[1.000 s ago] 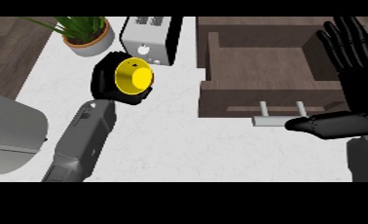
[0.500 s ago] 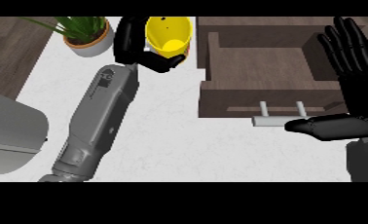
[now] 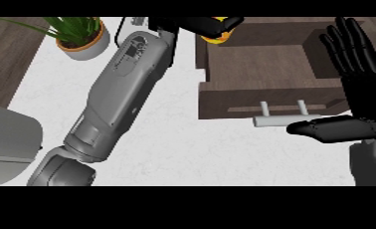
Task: Pick up the cup, place it into the drawer and close the drawer
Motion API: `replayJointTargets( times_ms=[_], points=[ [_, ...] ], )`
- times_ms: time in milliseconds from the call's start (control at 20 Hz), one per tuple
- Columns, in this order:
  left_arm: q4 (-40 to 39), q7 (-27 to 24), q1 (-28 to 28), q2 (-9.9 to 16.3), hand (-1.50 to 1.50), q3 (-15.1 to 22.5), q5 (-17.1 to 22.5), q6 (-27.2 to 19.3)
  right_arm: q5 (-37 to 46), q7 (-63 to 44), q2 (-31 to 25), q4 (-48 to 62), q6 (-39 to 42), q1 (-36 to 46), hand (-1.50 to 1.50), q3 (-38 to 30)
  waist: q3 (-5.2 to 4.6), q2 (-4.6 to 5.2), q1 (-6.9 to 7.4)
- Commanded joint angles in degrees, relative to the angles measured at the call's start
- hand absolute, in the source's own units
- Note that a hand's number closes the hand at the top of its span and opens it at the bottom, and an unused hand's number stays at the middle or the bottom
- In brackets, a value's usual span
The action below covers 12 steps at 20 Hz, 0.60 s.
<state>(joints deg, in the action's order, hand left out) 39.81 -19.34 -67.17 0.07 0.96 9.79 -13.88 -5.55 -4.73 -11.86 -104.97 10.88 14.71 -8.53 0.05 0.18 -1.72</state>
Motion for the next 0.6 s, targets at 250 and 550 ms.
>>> replayJointTargets(
  times_ms=[250,550],
  points=[
    [-16.73,5.04,-9.76,-0.06,1.5,7.69,3.97,-7.21,-2.53,-2.4,-0.04,-1.88,0.23,2.68,-1.5,-0.3,0.03,0.76,-3.17],
    [-22.48,8.84,-10.87,-0.07,1.5,13.69,6.24,-1.93,-0.31,0.96,0.82,1.19,1.34,3.52,-1.5,2.47,0.1,1.67,-6.2]
  ],
)
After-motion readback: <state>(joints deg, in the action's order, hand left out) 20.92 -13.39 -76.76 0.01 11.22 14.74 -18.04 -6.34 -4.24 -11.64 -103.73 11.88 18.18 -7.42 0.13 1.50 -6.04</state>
